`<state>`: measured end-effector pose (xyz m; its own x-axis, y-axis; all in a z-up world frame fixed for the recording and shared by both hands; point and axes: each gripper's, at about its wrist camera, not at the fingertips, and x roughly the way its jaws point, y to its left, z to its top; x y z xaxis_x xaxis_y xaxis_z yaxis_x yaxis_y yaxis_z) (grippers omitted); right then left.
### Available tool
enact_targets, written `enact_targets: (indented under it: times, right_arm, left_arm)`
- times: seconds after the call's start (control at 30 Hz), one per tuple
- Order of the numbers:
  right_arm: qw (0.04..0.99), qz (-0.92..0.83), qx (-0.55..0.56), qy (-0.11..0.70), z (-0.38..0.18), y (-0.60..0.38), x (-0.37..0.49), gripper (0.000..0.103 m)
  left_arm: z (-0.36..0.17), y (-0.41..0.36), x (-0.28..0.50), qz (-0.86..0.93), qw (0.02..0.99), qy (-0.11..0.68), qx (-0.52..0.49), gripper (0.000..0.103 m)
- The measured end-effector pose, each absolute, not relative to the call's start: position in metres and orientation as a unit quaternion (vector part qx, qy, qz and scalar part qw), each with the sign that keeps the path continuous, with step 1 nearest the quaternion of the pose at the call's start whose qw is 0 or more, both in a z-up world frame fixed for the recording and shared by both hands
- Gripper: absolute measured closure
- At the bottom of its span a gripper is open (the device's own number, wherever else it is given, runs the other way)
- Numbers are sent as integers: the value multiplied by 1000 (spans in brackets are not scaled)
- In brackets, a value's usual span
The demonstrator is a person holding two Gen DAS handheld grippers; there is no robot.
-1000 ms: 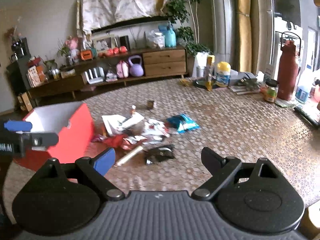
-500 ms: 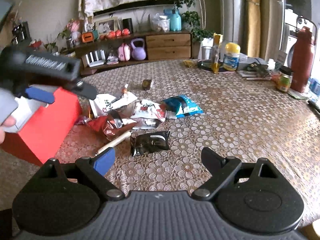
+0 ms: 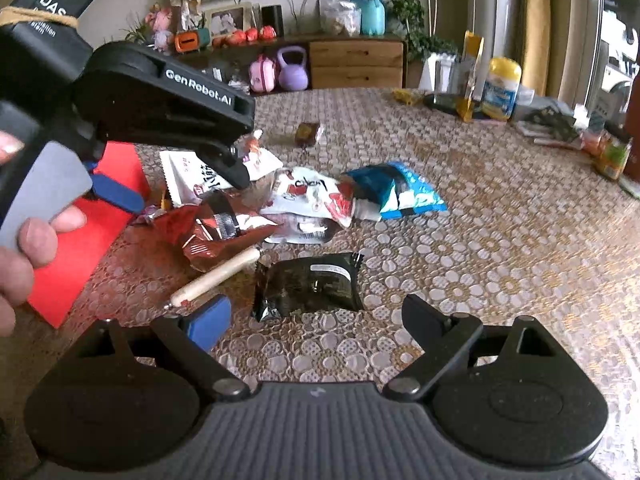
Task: Organize snacks
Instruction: 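Grasp the orange-red wrapper with the left tool while the right tool grasps the black packet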
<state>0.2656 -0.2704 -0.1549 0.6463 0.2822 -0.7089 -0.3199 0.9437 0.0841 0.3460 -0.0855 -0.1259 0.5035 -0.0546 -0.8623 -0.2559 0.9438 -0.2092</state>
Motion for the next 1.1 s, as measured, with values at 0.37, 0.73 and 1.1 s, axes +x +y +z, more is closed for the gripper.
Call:
enact_targets:
  times: [0.37, 0.73, 1.1]
  right_arm:
    - [897, 169, -33, 407, -171, -254, 290, 12]
    - [897, 145, -26, 417, -175, -254, 292, 48]
    - [903, 147, -16, 404, -150, -258, 265, 50]
  left_arm:
    - [-142, -79, 357, 64, 844, 503, -176, 19]
    - [-134, -80, 352, 49, 853, 487, -180, 58]
    - [-122, -72, 325, 33, 856, 481, -187, 63]
